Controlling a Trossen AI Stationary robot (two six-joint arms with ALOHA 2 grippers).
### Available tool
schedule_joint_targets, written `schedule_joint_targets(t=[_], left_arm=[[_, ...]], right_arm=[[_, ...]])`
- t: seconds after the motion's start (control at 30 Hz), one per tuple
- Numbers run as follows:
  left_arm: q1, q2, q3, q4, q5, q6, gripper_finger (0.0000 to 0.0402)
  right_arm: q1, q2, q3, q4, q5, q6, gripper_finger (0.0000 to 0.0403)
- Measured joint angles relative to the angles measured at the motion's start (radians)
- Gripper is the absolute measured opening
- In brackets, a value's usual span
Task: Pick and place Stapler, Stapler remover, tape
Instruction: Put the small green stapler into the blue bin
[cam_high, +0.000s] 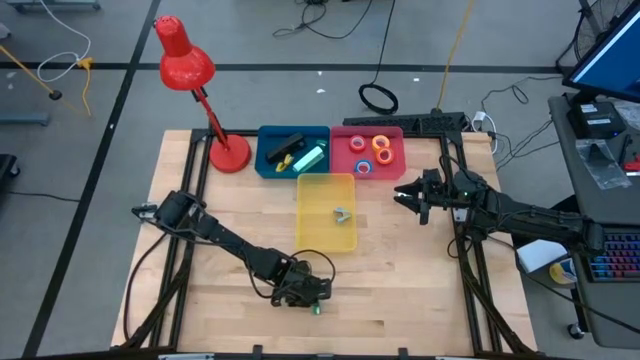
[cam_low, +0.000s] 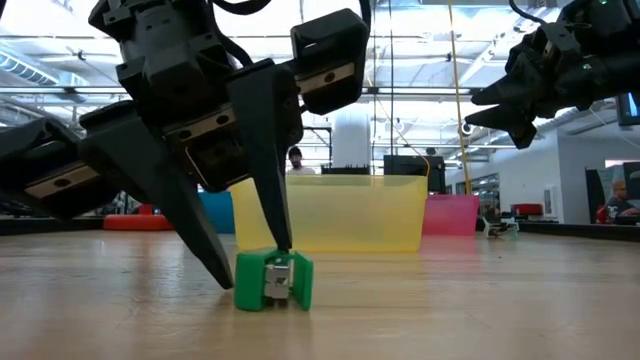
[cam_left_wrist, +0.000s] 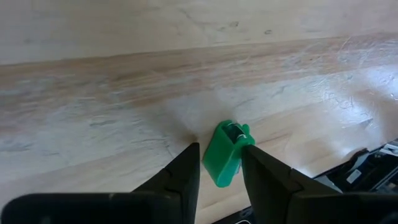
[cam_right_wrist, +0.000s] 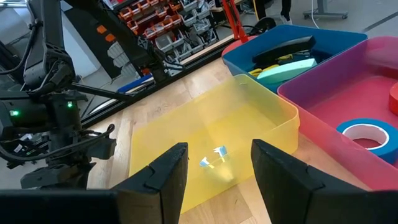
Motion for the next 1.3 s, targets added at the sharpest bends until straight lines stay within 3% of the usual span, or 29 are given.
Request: schedule_joint_targets(t=[0.4, 0.63, 0.8, 1.3], left_arm=[[-0.007, -0.024, 0.002, -0.103, -0.015, 0.000, 0.0117], [-0.007, -0.114, -0.004, -0.385, -0.103, 0.004, 0.0117], [-0.011, -0.178, -0.010, -0.480, -0.174, 0.003, 0.0117], [-0.011, -0.213, -0.007, -0.461, -0.212, -0.006, 0.0117]], right_arm=[[0.000, 0.000, 0.000, 0.002, 0.000, 0.000, 0.0169], [0.000, 0.000, 0.000, 0.004, -0.001, 0.000, 0.0169], [0.000, 0.000, 0.000, 0.004, -0.001, -0.004, 0.0169], [0.000, 0.000, 0.000, 0.007, -0.001, -0.008, 0.0169]])
